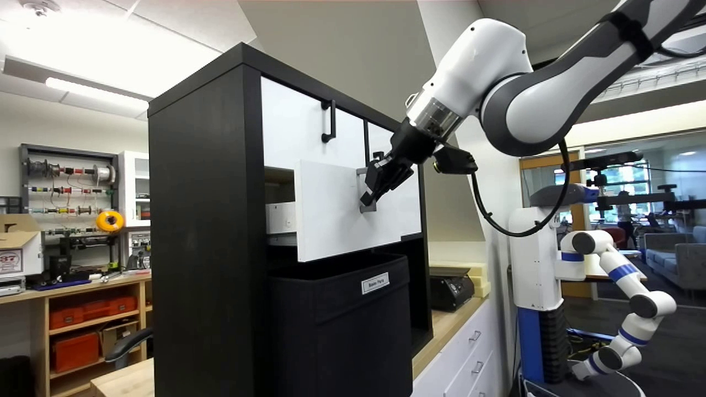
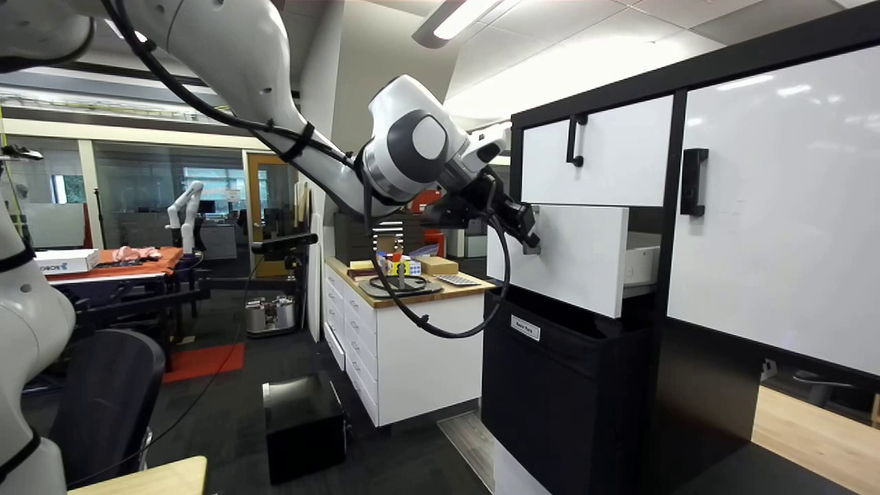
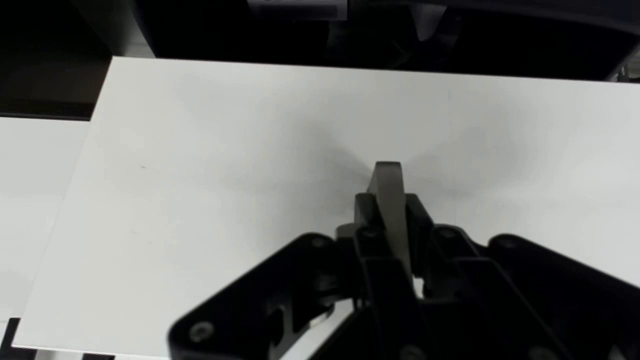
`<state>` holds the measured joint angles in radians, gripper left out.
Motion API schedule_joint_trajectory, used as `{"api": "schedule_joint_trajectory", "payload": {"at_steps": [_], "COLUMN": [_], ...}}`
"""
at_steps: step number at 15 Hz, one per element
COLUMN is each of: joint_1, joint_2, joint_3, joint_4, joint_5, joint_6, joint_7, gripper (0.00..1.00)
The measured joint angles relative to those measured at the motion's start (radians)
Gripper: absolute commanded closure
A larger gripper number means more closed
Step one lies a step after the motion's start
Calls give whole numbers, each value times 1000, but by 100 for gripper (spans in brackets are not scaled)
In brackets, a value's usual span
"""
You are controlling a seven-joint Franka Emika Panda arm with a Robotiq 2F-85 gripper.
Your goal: Open the bottom left drawer of the cabinet
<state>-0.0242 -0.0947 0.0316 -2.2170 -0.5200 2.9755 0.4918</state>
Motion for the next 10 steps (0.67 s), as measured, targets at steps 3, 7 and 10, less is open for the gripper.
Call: {"api": "schedule_joint_trajectory", "payload": {"at_steps": [3, 7, 10], "joint_1": [6, 15, 30], "joint_2": [-47, -104, -144], "joint_3": [0, -3, -14], "joint_4": [-49, -106, -146], "joint_5": [48, 134, 199], "joint_6": [-9, -23, -35], "joint_7": [-22, -78, -134], "gripper": [96, 96, 96]}}
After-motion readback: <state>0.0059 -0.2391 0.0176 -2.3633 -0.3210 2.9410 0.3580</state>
